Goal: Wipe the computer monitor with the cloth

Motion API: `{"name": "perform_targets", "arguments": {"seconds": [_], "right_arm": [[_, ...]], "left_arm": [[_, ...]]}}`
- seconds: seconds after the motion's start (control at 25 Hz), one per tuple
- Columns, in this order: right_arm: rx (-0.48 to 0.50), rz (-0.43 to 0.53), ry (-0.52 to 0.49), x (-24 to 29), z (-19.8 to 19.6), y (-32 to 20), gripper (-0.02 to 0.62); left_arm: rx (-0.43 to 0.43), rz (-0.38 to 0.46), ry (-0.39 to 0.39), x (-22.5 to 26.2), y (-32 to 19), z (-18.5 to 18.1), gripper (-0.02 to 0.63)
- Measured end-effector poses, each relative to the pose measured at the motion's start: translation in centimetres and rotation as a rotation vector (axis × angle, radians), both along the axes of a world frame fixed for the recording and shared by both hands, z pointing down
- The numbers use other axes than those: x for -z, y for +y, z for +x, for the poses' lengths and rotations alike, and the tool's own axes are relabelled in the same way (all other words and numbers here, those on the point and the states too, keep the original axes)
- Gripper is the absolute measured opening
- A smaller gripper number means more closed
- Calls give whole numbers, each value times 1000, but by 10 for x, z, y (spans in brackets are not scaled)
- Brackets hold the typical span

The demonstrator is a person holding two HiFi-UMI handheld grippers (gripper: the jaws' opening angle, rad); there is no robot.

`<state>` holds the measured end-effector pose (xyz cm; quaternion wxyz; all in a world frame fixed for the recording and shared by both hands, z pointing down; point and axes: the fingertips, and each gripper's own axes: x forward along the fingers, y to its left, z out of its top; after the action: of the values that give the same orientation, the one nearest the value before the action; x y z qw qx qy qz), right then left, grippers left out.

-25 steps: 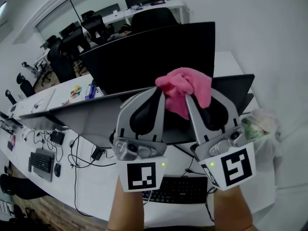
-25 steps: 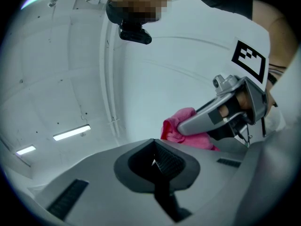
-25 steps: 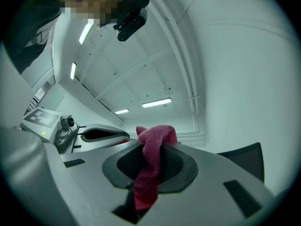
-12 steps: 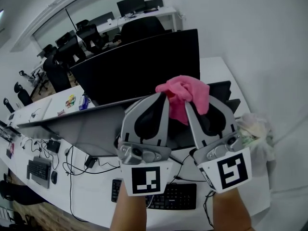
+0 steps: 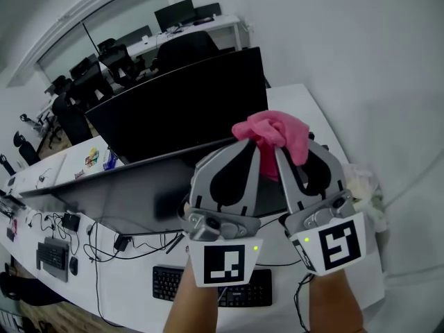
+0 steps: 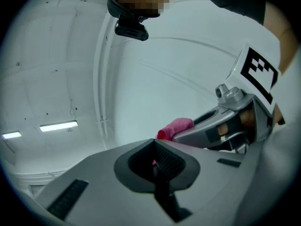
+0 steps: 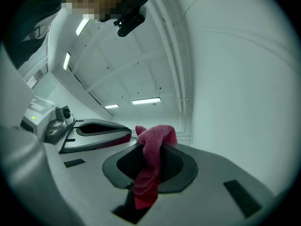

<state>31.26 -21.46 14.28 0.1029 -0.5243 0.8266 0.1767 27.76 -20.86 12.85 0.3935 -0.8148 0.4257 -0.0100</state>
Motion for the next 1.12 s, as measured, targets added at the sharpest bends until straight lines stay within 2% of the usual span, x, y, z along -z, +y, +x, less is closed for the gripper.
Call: {"name": "perform_targets", "arguments": {"seconds": [0.4,0.84,1.12], "right_arm": [[-59,-25,-28,-2,36,0,64],[-67,-72,-60,-28,45,6,64],[-60,-137,-87,-61,43,7,64]], "left_arm": [[-46,-20,9,-5,2,25,6],[-89,-38,10,-23,15,37,5],[-99,-54,-8,-44,22,42,5]]}}
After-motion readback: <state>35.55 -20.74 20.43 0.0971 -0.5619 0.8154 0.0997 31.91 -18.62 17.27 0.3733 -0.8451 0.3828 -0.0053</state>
